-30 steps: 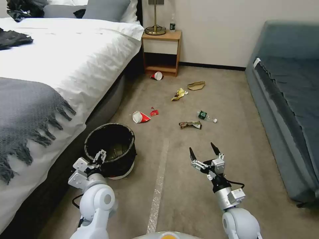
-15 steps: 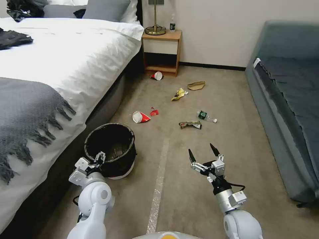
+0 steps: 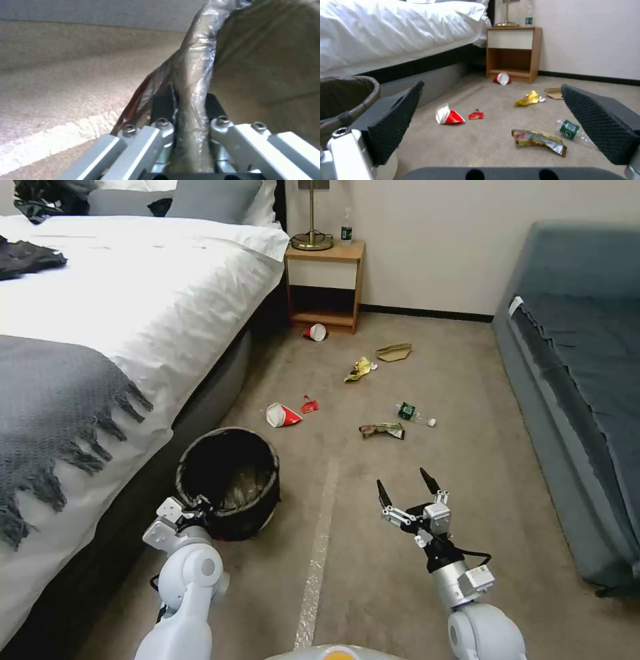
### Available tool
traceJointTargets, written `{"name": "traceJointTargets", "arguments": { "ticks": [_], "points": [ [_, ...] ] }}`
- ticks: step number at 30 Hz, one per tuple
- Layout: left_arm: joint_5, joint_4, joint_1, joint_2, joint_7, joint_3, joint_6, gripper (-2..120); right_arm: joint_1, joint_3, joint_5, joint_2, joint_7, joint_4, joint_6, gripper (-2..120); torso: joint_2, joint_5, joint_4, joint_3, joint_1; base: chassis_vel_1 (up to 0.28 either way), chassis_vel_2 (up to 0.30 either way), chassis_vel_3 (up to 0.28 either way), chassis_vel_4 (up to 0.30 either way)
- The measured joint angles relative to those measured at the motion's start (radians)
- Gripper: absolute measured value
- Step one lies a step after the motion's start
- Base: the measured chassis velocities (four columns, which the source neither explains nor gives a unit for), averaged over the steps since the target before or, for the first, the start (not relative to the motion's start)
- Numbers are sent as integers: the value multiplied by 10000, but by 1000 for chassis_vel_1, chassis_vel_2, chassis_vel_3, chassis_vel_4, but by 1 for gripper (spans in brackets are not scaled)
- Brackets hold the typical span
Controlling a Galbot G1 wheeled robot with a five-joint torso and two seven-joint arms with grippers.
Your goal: Pick up the trash can from the floor.
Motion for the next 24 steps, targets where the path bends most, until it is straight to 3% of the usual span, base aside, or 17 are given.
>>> {"name": "traceJointTargets", "arguments": {
  "ticks": [5,9,11,13,14,17,18,20,24],
  "points": [
    [66,29,1,12,8,0,-36,3,29,-14,-3,9,-9,-39,-6,100,0,-2,-1,0,0,0,0,0,0],
    [803,-92,213,43,437,115,-224,3,94,-11,-3,-7,-18,-43,-45,100,0,-16,-7,2,0,0,0,0,0],
    [1164,-237,354,71,799,127,-255,3,93,12,-9,-10,-67,-40,-105,100,0,-10,-6,2,0,0,0,0,0],
    [2003,-558,689,87,1540,285,-334,3,94,19,-41,-4,-72,-40,-140,100,0,-10,-5,1,0,0,0,0,0],
    [2003,-558,689,87,1540,285,-334,3,94,19,-41,-4,-72,-40,-140,100,0,-10,-5,1,0,0,0,0,0],
    [2990,-1208,1236,95,2527,435,-241,3,134,22,-47,21,73,-70,-143,100,0,-6,-5,1,0,0,0,0,0],
    [2990,-1208,1236,95,2527,435,-241,3,134,22,-47,21,73,-70,-143,100,0,-6,-5,1,0,0,0,0,0],
    [3677,-1739,1742,185,3195,655,-140,2,182,53,-40,20,203,-82,-174,100,0,-5,-3,1,0,0,0,0,0],
    [4328,-2356,2233,216,3843,884,-140,2,228,101,38,30,401,-153,-190,100,-1,-3,-3,1,0,0,0,0,0]
  ]
}}
